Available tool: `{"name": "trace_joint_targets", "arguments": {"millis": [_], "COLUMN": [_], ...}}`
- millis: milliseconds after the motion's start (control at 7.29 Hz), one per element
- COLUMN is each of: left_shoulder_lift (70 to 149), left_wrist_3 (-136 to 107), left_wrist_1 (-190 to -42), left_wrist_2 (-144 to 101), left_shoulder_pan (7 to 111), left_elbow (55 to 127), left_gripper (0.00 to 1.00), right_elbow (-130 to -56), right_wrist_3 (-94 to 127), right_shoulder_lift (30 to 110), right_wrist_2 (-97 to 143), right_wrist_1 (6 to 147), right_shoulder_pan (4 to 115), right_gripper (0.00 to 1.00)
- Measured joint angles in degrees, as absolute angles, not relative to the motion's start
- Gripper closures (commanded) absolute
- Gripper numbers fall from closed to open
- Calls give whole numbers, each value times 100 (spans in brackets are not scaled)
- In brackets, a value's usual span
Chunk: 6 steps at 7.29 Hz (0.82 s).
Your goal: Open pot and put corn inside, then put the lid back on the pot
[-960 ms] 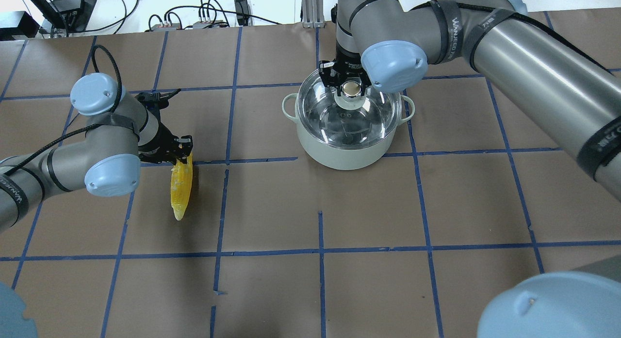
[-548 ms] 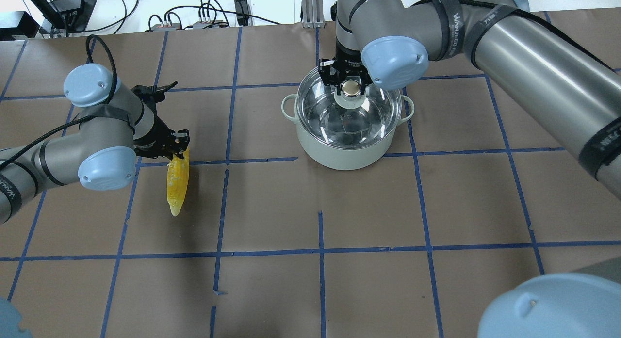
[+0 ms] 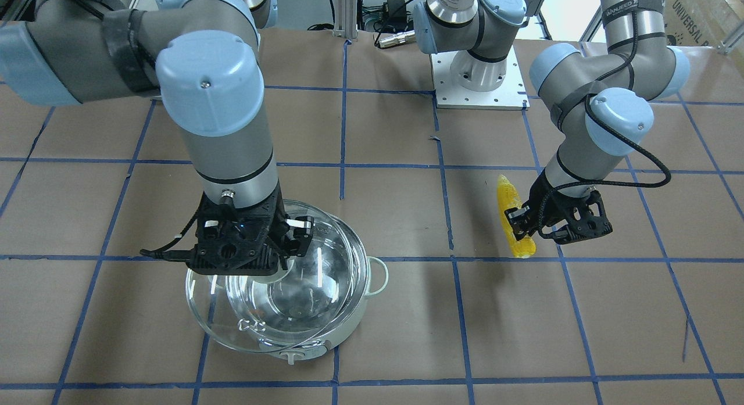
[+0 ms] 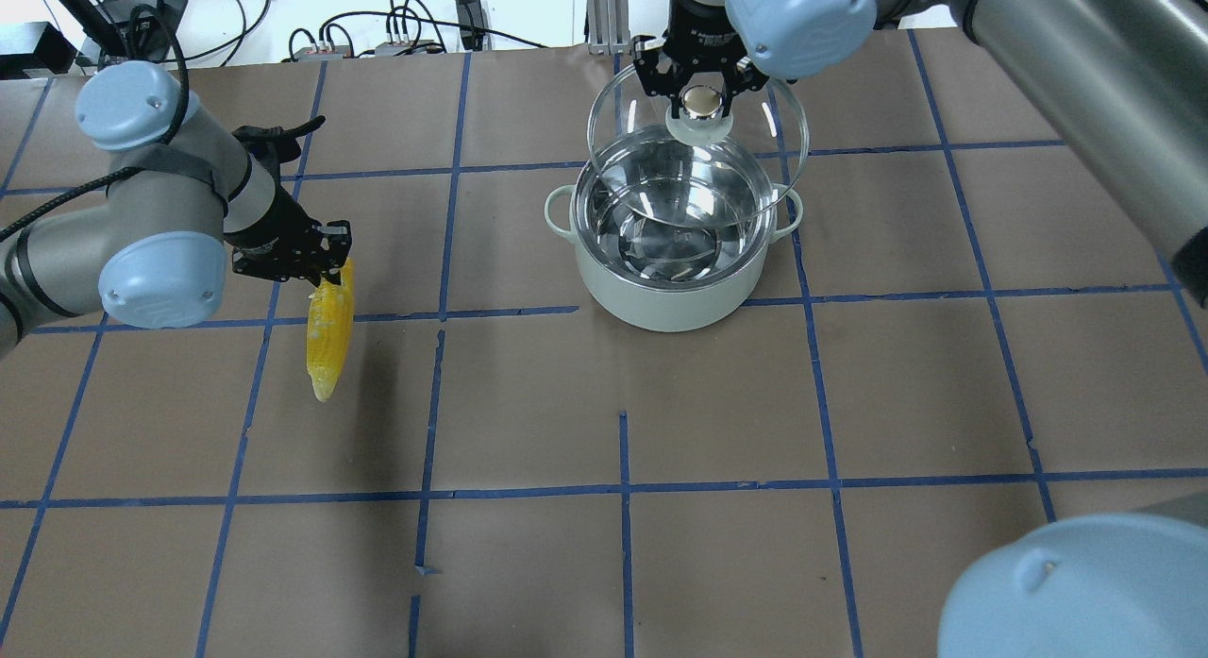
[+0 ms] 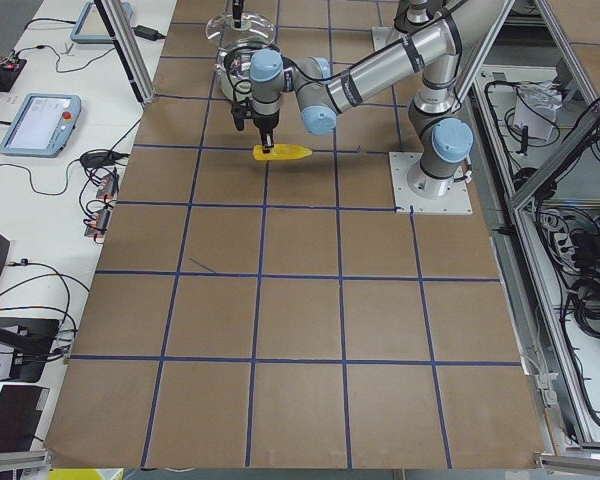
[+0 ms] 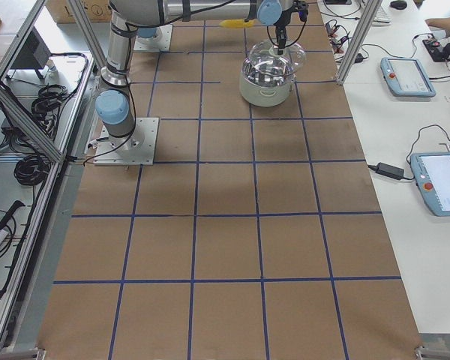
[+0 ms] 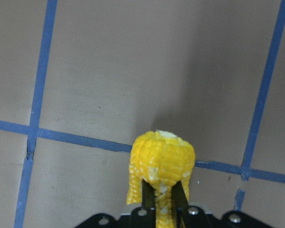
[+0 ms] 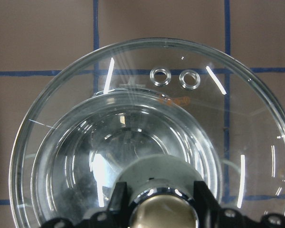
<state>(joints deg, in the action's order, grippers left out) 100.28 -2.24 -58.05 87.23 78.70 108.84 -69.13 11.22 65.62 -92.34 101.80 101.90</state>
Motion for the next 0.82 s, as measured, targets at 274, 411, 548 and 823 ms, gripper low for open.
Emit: {"name": "trace_joint_targets", "arguments": {"millis": [274, 411, 548, 823], "left_shoulder_lift": [9802, 9784, 9846, 10250], "left_wrist_3": [-1202, -1945, -2798, -3859], "left_wrist_1": [-6436, -6733, -6914, -7000], "left_wrist_2": [8372, 8152, 7854, 7536], "left_shoulder_pan": [8340, 8744, 9191, 9740], "left_elbow": [10439, 10063, 9638, 8880], "left_gripper": [98, 98, 98, 98], "right_elbow": [-6708, -6672, -6657, -6657], "right_wrist_3": [641, 477, 388, 327], "right_shoulder_lift": [6695, 6815, 6999, 7245], "right_wrist_2": [-9347, -9347, -9327, -9206], "right_wrist_1": [9949, 9736, 9389, 8834], "right_shoulder_pan": [9887, 9729, 9587, 9449], "right_gripper": [72, 72, 73, 73]}}
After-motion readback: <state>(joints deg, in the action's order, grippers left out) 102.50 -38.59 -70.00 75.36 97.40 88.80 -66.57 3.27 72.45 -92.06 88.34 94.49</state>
